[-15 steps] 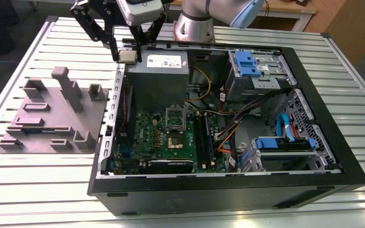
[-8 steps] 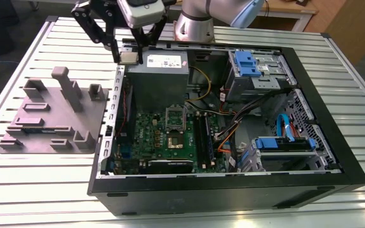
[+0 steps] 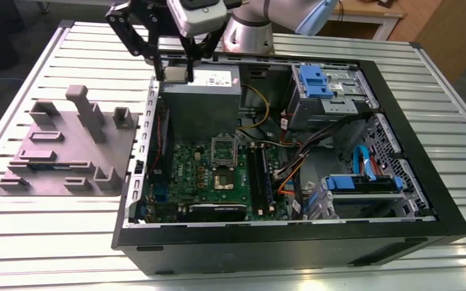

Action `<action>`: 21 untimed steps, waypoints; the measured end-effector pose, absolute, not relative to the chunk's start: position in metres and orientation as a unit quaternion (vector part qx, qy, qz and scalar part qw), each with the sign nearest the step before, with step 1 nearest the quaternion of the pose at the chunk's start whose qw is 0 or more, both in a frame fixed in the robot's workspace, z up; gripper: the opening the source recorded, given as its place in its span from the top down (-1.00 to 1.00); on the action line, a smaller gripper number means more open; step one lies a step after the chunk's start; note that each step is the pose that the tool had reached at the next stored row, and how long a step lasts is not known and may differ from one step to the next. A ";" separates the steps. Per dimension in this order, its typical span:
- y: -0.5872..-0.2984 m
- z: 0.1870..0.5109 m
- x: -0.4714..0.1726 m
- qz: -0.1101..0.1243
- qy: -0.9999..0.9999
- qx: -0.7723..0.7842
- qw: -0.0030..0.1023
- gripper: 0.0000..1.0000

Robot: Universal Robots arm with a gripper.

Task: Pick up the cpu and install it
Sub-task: 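Pick up the cpu and move it towards the insertion slot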

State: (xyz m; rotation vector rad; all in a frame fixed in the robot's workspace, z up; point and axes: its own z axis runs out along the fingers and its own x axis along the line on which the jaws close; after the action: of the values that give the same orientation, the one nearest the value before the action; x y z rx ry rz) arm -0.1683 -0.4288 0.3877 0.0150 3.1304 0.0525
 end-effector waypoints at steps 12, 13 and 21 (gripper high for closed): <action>-0.437 0.384 -0.153 0.017 1.000 0.008 0.005 0.06; -0.437 0.384 -0.150 0.017 1.000 0.008 0.005 0.06; -0.437 0.384 -0.148 0.017 1.000 0.008 0.005 0.06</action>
State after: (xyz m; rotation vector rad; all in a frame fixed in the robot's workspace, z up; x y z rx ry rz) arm -0.1479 -0.4367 0.3840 0.0242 3.1303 0.0523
